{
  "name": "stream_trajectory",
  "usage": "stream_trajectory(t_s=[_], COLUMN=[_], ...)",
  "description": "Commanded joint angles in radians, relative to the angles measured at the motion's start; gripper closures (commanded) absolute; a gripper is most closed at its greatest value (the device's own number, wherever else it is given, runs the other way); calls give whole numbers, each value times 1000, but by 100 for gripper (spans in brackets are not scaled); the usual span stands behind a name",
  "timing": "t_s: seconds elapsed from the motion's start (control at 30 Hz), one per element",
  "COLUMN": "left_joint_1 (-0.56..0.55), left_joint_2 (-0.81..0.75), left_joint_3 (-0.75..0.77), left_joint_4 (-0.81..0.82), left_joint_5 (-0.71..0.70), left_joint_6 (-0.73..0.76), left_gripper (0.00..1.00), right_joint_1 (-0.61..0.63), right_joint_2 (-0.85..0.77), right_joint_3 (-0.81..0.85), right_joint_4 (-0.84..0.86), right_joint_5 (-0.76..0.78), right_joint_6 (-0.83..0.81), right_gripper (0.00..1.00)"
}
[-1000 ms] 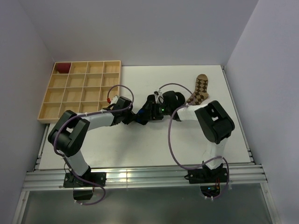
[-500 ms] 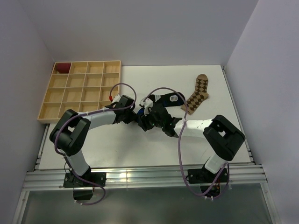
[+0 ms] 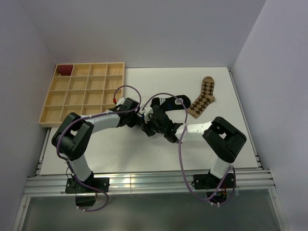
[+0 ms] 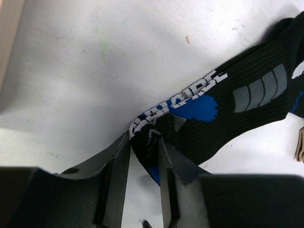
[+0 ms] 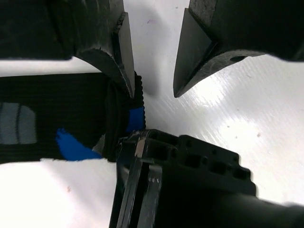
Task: Roll the socks
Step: Roll the sock at the center of the board.
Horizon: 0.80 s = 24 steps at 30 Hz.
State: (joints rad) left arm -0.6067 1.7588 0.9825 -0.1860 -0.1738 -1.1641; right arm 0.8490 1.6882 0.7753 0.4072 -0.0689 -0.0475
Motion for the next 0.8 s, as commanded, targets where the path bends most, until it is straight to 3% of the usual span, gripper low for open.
stream_trajectory(t_s=[0.0, 0.27, 0.77], left_joint_1=[-18, -18, -19], left_joint_2=[45, 42, 37], left_joint_3=[-8, -16, -16], left_joint_4=[-119, -113, -105], left_joint_5=[3, 5, 7], left_joint_6=[40, 43, 55], left_gripper=[66, 66, 66], right_joint_1=[9, -1, -24], right_joint_2=[37, 88, 176], right_joint_3=[36, 41, 82], right_joint_4=[39, 36, -74], right_joint_5=[6, 67, 190], right_joint_6=[-17, -8, 14], right_gripper=[54, 46, 46])
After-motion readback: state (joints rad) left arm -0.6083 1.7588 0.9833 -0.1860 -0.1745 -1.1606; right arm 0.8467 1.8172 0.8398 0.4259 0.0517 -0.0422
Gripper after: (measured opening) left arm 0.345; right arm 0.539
